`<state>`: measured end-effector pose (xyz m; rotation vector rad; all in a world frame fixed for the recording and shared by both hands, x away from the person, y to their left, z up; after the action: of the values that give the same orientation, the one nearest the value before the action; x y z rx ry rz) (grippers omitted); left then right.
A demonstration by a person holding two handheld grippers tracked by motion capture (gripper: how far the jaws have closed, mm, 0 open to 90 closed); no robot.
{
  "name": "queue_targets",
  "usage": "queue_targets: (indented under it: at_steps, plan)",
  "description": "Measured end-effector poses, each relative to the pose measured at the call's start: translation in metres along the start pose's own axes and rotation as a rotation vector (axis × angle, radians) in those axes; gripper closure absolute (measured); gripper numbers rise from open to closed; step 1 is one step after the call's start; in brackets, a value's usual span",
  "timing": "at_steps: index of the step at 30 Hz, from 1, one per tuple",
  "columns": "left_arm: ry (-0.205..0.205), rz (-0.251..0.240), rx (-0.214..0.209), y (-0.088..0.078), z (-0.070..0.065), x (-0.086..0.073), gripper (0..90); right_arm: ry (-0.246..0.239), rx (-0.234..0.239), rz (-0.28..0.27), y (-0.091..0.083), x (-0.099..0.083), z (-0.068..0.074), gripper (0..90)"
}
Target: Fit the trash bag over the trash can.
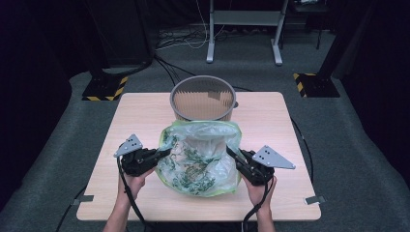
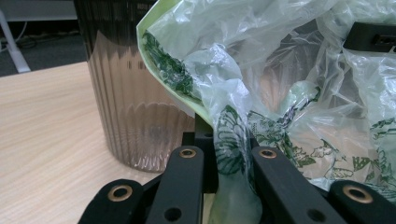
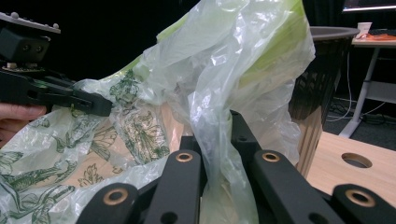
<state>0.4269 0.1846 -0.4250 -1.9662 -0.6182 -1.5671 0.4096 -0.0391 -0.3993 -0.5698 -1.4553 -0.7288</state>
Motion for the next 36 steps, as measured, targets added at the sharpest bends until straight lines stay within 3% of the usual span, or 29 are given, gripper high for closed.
queue_targets:
  at_steps: [16,36]
  plan:
    - [0.056,-0.033,0.003,0.001,-0.004,0.028,86.7,-0.037,-0.01,-0.03,0.006,0.023,-0.001,85.3]
    - [0.086,-0.083,0.01,-0.005,0.003,0.071,86.7,-0.045,-0.004,-0.057,0.017,0.053,-0.005,85.2]
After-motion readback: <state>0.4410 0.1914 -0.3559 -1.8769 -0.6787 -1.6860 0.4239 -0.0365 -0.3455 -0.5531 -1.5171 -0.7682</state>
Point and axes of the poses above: each handheld gripper's, and its own axes: y roughly forward along the jaws, x roughly out of its top, z roughly to its left, the point moved 10 cm from there along y, roughly forward along the jaws, and after that the axes turned 11 degrees about -z, right-handed, at the moved point
